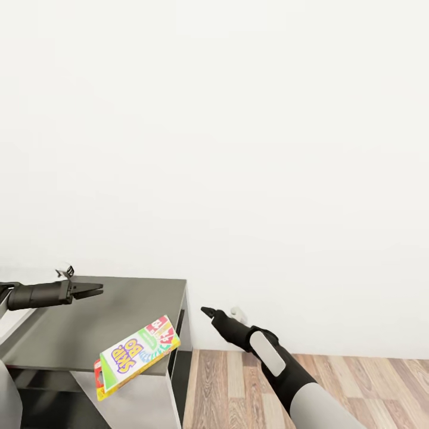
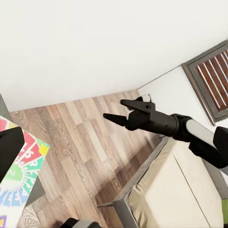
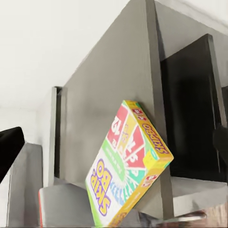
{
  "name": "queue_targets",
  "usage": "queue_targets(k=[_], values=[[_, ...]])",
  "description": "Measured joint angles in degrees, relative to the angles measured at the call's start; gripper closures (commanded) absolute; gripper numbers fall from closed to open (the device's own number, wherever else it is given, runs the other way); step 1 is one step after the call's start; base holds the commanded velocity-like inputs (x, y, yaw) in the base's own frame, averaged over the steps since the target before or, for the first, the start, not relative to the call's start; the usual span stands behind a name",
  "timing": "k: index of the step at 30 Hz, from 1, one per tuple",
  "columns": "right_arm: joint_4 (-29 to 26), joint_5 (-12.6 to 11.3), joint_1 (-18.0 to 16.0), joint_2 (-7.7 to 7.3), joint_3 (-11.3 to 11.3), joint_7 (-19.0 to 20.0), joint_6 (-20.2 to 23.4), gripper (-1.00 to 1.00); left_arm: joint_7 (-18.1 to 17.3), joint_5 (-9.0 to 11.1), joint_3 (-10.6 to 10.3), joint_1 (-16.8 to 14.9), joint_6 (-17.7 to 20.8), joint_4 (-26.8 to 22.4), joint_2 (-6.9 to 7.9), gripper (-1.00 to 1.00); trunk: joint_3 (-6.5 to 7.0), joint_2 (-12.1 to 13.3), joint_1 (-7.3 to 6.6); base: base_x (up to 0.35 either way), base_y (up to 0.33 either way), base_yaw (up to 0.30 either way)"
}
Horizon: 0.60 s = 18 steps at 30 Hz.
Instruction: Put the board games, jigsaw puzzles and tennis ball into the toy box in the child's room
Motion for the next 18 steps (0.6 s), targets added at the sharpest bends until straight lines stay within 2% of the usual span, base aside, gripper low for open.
queue_targets(k=[2,5,18], values=[[-0.04,-2.28,0.00,0.00,0.08,-0.11,1.07,-1.00,0.00,0.00,0.00,-0.01,0.00,0.01,0.00,-1.00,0.00,0.00,0.01,-0.115,0.002,0.000],[0.00,-3.42,0.00,0.00,0.06,-0.29,1.53,-1.00,0.00,0.00,0.00,-0.01,0.00,0.01,0.00,-1.00,0.00,0.00,0.03,-0.227,0.001,0.000],[1.09,-4.18,0.00,0.00,-0.19,-1.20,2.80,-1.00,0.00,0.00,0.00,0.00,0.00,0.00,0.00,-1.00,0.00,0.00,0.01,-0.167,0.000,0.000]])
